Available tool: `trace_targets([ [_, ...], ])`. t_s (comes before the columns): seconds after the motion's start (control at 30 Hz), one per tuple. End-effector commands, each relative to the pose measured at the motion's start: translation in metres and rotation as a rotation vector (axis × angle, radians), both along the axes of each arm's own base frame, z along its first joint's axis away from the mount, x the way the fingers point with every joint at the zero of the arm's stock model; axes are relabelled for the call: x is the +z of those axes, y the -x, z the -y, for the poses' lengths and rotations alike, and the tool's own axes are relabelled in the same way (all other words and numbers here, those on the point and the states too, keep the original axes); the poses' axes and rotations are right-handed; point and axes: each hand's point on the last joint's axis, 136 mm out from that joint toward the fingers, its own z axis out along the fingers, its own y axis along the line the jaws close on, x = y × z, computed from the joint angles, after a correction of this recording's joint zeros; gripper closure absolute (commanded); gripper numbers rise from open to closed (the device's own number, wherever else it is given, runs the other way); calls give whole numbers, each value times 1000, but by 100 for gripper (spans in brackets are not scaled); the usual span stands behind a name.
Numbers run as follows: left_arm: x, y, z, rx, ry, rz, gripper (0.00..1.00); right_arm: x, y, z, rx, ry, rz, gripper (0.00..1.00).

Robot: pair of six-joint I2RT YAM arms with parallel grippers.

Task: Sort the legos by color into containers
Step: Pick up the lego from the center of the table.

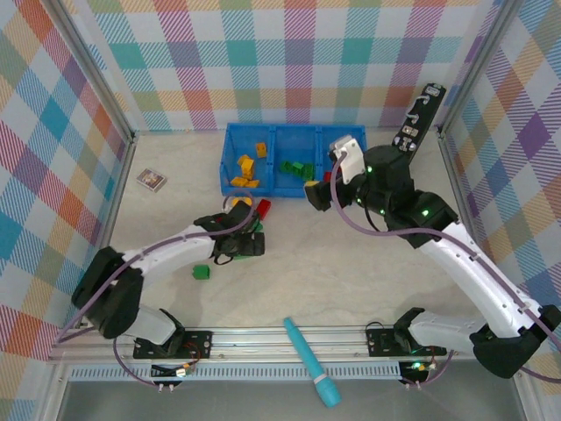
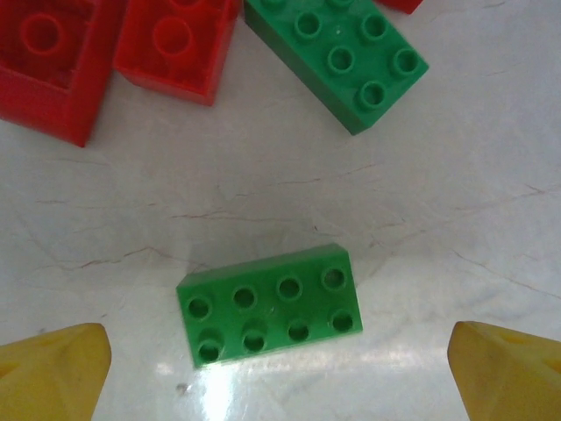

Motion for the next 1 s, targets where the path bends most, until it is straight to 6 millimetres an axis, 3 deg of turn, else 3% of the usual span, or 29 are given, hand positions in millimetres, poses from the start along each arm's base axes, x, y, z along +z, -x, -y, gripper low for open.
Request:
trace_targets([
  [0.0, -1, -21, 8, 75, -6, 57, 3, -5, 5, 11, -29, -10, 18, 1],
  [0.2, -19, -25, 15, 90, -46, 20, 6, -22, 11, 27, -73, 22, 27, 1],
  [0.4, -31, -22, 12, 101, -93, -17, 11, -27, 9, 33, -102, 27, 38, 1],
  [0.97, -57, 4, 1, 124, -97, -66, 29, -33, 6, 32, -114, 37, 12, 1],
])
